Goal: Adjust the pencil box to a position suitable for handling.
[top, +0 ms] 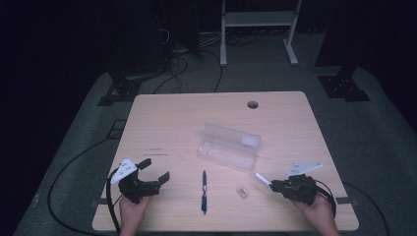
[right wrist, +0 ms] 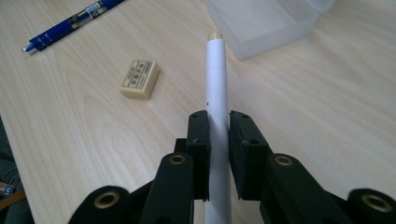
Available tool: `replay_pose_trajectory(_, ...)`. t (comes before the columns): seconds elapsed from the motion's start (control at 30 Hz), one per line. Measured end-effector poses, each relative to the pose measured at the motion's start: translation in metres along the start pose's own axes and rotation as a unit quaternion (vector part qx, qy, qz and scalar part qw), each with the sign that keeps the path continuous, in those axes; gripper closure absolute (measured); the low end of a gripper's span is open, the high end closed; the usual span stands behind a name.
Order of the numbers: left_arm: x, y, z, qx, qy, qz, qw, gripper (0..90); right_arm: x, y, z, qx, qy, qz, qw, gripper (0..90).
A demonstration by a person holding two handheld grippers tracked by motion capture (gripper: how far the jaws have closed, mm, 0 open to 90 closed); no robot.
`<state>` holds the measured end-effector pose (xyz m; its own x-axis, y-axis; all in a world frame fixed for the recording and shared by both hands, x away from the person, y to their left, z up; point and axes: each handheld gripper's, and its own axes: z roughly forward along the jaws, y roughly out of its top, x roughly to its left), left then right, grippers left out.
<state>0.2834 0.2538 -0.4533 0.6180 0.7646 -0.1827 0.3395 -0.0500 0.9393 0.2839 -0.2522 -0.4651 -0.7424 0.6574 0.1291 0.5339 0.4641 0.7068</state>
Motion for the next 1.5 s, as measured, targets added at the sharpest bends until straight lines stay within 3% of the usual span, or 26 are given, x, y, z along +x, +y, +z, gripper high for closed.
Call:
replay_pose_trajectory(0.43,0.000,0.000,0.000,-0.001,0.000,0.001,1.0000,1.6,-0.006,0.053,0.002,-0.010,-0.001,-0.057,0.9983,78.3)
replay_pose_trajectory(0.93,0.002,0.000,0.000,-0.001,-0.001,0.001,1.0000,1.7,-0.006,0.107,0.032,0.007,0.014,-0.118,0.9929,78.3)
replay_pose_trajectory(1.1,0.001,0.000,-0.001,-0.005,-0.001,0.000,1.0000,1.7,-0.006,0.120,0.044,0.016,0.019,-0.129,0.9914,78.3)
replay_pose_trajectory(1.5,0.001,0.000,0.000,-0.001,-0.003,0.002,1.0000,1.7,-0.014,0.134,0.074,0.023,0.032,-0.138,0.9897,78.3)
